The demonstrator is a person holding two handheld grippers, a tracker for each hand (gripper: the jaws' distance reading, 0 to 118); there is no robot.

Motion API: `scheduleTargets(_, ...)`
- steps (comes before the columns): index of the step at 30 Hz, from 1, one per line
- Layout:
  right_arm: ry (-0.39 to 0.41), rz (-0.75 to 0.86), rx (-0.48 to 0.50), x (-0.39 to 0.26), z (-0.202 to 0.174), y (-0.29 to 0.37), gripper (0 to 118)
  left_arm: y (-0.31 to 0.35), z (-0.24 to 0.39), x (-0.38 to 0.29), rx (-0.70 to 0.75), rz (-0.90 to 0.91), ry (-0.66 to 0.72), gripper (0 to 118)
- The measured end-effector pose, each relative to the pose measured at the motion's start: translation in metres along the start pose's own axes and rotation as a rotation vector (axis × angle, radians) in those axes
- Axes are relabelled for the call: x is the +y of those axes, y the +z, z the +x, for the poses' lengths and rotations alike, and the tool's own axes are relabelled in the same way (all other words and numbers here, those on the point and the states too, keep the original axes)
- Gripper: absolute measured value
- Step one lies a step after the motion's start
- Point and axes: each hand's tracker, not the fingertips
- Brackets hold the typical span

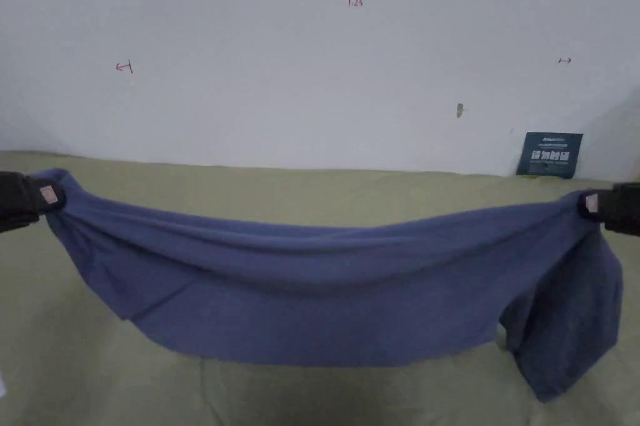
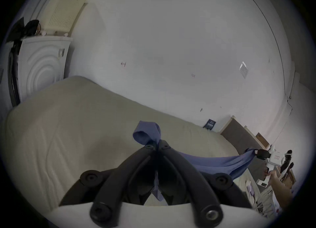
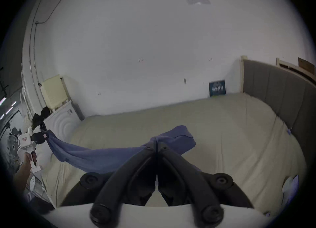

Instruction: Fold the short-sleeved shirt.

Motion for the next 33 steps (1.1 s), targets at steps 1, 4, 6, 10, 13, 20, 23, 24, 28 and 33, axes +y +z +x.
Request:
scheduleTargets(1, -0.005, -0.022, -0.004, -0.013, 0.002, 0.003, 2, 0.009, -0.001, -0.015, 0.009, -0.039, 0.002, 0)
scheduleTargets(4, -0.054, -0.111, 0.028, -0.049, 0.009, 0.01, 2, 0.034, 0.002, -0.056, 0.027, -0.091, -0.007, 0)
scheduleTargets(6, -0.082, -0.15, 0.04, -0.072, 0.011, 0.014, 2, 0.047, -0.001, -0.08, 0.041, -0.124, -0.004, 0)
scheduleTargets(10, -0.055, -0.186, 0.006, -0.117, 0.011, 0.03, 2, 0.074, -0.01, -0.131, 0.069, -0.185, 0.035, 0)
scheduleTargets(13, -0.077, -0.237, -0.013, -0.145, 0.017, 0.041, 2, 0.09, -0.016, -0.162, 0.091, -0.246, 0.039, 0)
scheduleTargets(20, -0.135, -0.3, -0.053, -0.184, 0.029, 0.066, 2, 0.118, -0.038, -0.203, 0.127, -0.324, 0.13, 0)
scheduleTargets(23, -0.205, -0.326, -0.062, -0.195, 0.037, 0.069, 2, 0.123, -0.047, -0.219, 0.176, -0.395, 0.187, 0)
scheduleTargets(24, -0.223, -0.334, -0.066, -0.199, 0.04, 0.072, 2, 0.124, -0.049, -0.223, 0.171, -0.4, 0.187, 0)
scheduleTargets(28, -0.274, -0.35, -0.074, -0.203, 0.041, 0.076, 18, 0.126, -0.055, -0.23, 0.139, -0.401, 0.239, 10)
scheduleTargets(33, -0.222, -0.203, 0.014, -0.167, 0.01, 0.119, 68, 0.158, -0.043, -0.188, 0.108, -0.265, 0.208, 85)
